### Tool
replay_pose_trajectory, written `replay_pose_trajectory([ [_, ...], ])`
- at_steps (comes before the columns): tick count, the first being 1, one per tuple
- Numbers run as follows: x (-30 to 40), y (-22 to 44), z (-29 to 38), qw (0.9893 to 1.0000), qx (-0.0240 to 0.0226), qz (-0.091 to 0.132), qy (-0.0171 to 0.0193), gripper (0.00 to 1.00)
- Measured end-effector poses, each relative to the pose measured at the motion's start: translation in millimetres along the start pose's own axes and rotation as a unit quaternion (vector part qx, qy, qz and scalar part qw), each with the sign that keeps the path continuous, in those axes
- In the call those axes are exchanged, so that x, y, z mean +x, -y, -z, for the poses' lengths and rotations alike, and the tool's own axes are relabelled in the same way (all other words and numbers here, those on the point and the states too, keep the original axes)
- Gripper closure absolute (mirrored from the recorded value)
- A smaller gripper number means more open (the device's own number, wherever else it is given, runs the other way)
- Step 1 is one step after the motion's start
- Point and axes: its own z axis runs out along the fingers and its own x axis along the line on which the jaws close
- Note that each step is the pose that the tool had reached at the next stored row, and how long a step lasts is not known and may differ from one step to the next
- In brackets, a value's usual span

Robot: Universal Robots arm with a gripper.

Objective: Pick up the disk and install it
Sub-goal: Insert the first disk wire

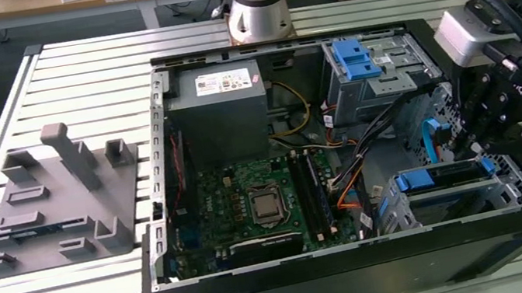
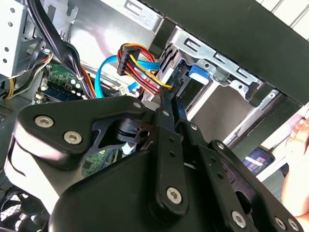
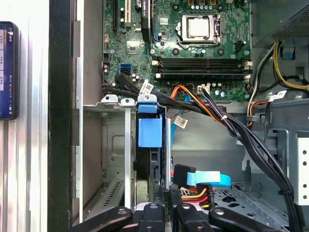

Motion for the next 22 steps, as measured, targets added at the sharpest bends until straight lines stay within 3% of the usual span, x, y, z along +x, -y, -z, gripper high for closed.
replay_pose_trajectory([
  [11, 1.8, 0.2, -5.9, 1.0000, -0.0070, -0.002, -0.0007, 0.84],
  [22, 3.7, 2.1, -6.6, 0.9998, -0.0140, -0.013, -0.0010, 0.84],
])
